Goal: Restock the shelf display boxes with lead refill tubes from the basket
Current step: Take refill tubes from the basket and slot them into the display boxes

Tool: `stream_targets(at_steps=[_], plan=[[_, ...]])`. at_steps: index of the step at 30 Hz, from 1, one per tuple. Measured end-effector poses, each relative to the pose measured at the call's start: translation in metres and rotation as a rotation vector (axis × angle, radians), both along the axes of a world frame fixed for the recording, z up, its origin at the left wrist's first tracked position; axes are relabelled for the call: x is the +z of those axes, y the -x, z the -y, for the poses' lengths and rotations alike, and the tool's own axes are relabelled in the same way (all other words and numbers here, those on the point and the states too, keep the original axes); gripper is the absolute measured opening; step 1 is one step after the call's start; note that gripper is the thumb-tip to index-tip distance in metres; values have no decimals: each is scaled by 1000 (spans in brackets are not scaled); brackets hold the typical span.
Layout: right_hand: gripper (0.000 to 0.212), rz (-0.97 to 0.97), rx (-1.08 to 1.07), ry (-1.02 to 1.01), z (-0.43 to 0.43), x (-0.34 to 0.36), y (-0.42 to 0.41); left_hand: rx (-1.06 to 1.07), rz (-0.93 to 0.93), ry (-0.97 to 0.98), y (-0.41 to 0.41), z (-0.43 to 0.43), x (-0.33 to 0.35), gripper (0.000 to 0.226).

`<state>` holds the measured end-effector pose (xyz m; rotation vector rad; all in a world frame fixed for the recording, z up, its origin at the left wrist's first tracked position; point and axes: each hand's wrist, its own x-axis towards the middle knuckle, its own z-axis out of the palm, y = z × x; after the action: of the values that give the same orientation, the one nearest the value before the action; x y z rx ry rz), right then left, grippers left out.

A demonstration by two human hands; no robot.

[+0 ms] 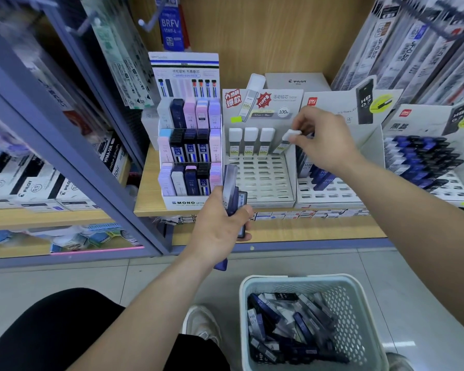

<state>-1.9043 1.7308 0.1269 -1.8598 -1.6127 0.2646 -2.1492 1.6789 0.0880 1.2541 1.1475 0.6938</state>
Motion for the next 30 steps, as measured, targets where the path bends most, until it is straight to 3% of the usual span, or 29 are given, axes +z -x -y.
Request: stream_targets(at_steps=[9, 14, 22, 27, 30], plan=[[4, 123, 42, -92, -7, -8, -2, -3, 14, 7, 1, 1, 2, 22], [12, 198, 36, -165, -10, -16, 0, 0, 28, 9, 2, 1, 2, 21], [22, 382, 15, -114, -9, -18, 6, 20, 62, -1, 4, 0, 5, 22], [28, 253, 8, -89, 0, -10, 9, 26, 85, -42, 3, -2, 7, 17], [18, 71, -21, -164, 35, 1, 23, 12, 108, -58, 0, -2, 15, 14]])
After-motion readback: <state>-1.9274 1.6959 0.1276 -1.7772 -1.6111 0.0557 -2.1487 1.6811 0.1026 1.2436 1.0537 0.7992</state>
